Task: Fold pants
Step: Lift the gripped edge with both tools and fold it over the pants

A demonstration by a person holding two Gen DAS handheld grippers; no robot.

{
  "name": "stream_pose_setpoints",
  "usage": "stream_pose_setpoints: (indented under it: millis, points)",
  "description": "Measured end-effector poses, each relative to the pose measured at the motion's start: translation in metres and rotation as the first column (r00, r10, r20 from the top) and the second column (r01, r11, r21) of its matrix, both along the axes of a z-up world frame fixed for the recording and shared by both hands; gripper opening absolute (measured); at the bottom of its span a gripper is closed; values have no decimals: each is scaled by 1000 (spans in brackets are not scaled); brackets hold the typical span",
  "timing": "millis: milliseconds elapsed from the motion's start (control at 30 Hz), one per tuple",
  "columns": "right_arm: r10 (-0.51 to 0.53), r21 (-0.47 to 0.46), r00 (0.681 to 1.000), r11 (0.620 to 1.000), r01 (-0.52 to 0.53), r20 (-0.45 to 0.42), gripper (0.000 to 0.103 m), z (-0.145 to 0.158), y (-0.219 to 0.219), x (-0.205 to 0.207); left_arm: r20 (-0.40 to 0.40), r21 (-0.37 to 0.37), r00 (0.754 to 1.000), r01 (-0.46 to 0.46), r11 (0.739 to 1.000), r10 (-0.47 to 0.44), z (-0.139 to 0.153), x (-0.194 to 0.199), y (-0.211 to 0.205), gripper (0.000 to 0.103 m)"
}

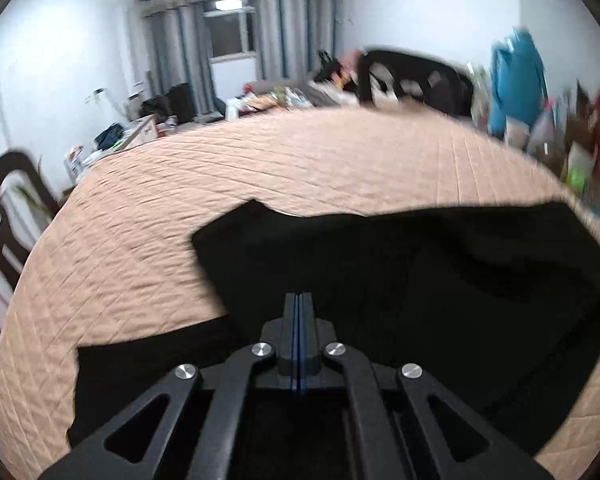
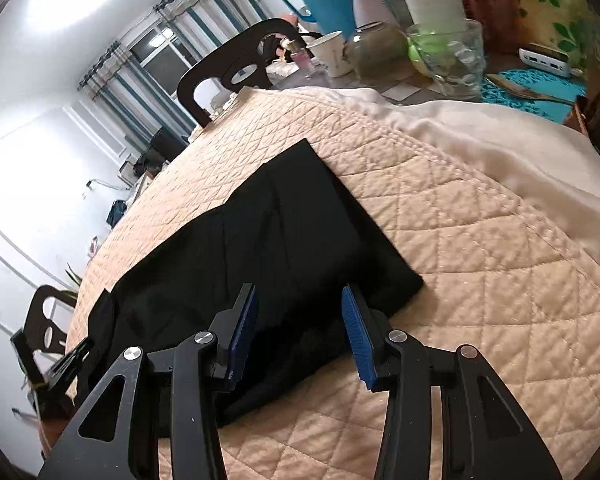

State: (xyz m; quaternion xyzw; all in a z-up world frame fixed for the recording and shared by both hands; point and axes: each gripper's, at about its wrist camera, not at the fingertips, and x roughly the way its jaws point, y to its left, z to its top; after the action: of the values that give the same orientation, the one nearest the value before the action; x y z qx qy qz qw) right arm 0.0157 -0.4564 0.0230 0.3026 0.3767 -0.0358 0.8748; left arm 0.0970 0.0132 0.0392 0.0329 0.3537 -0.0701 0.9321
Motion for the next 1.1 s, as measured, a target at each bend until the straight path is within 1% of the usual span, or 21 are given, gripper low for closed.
stream_pose_setpoints:
  millis: [67, 167, 200, 267, 300, 333, 367, 433, 467, 500, 567, 600, 700, 733, 833, 933, 967, 1000, 1033, 1067, 1100]
  points:
    - [-10, 10, 1000, 1000, 10, 3, 44, -1, -2, 3, 17, -69, 999, -46, 997, 48, 5, -13, 22, 1]
    - [-34, 15, 999, 999, 34, 25, 44, -2, -1, 7, 47, -178, 988, -134, 975, 144, 13, -36, 60, 1]
    - [-41, 18, 998, 999, 40, 37, 44, -2, -1, 6, 46, -214, 983, -167, 963, 180, 13, -45, 73, 1]
    - [-46, 13, 998, 999, 45, 42, 44, -3, 0, 7, 20, -255, 975, -209, 944, 221, 9, -53, 89, 1]
    - [-46, 9, 998, 999, 46, 39, 43, -5, 1, 8, 9, -251, 979, -197, 948, 206, 8, -54, 89, 1]
    - [-45, -3, 998, 999, 45, 37, 41, -5, 2, 9, 8, -228, 982, -183, 956, 190, 7, -55, 84, 2]
    - [-42, -15, 999, 999, 42, 34, 39, -5, 2, 10, 12, -191, 986, -164, 968, 169, 8, -54, 75, 6]
    - [-41, -23, 999, 999, 42, 33, 38, -5, 3, 11, 22, -108, 997, -76, 991, 79, 11, -47, 44, 28]
    - [-42, -22, 999, 999, 43, 33, 38, -5, 3, 11, 29, -68, 999, -39, 997, 41, 12, -43, 27, 46]
    - [-43, -21, 998, 999, 44, 34, 38, -5, 3, 10, 36, -30, 999, -12, 999, 14, 12, -37, 12, 52]
    - [-43, -18, 998, 999, 44, 35, 38, -5, 2, 9, 30, 54, 998, 61, 997, -62, 7, -20, -20, 52]
    - [-42, -18, 999, 999, 43, 34, 38, -6, 2, 9, 5, 87, 996, 89, 992, -90, 2, -9, -35, 52]
    - [-40, -18, 999, 999, 40, 27, 38, -6, 0, 9, -92, 132, 988, 132, 982, -120, -17, 23, -64, 52]
    - [-40, -16, 999, 999, 40, 23, 38, -6, 0, 10, -111, 148, 988, 124, 981, -108, -23, 33, -70, 52]
    - [-41, -18, 999, 999, 42, 18, 38, -6, -1, 12, -117, 155, 986, 139, 978, -121, -23, 44, -82, 52]
    - [-41, -29, 999, 999, 41, 16, 38, -7, -1, 15, -115, 198, 984, 154, 968, -133, -24, 49, -92, 52]
    - [-40, -35, 999, 999, 40, 16, 38, -7, -1, 16, -101, 222, 986, 156, 963, -136, -25, 50, -95, 53]
    - [-41, -43, 999, 998, 41, 12, 33, -7, -1, 18, -98, 225, 986, 153, 962, -134, -25, 51, -94, 45]
    - [-42, -48, 999, 998, 43, 6, 30, -8, 0, 20, -111, 198, 984, 161, 967, -141, -23, 52, -94, 35]
    - [-36, -36, 999, 999, 36, 8, 23, -9, 0, 21, -118, 178, 982, 168, 970, -148, -22, 52, -91, 5]
    - [-27, -28, 1000, 999, 28, 11, 18, -9, 0, 22, -103, 206, 987, 144, 968, -125, -21, 51, -90, 6]
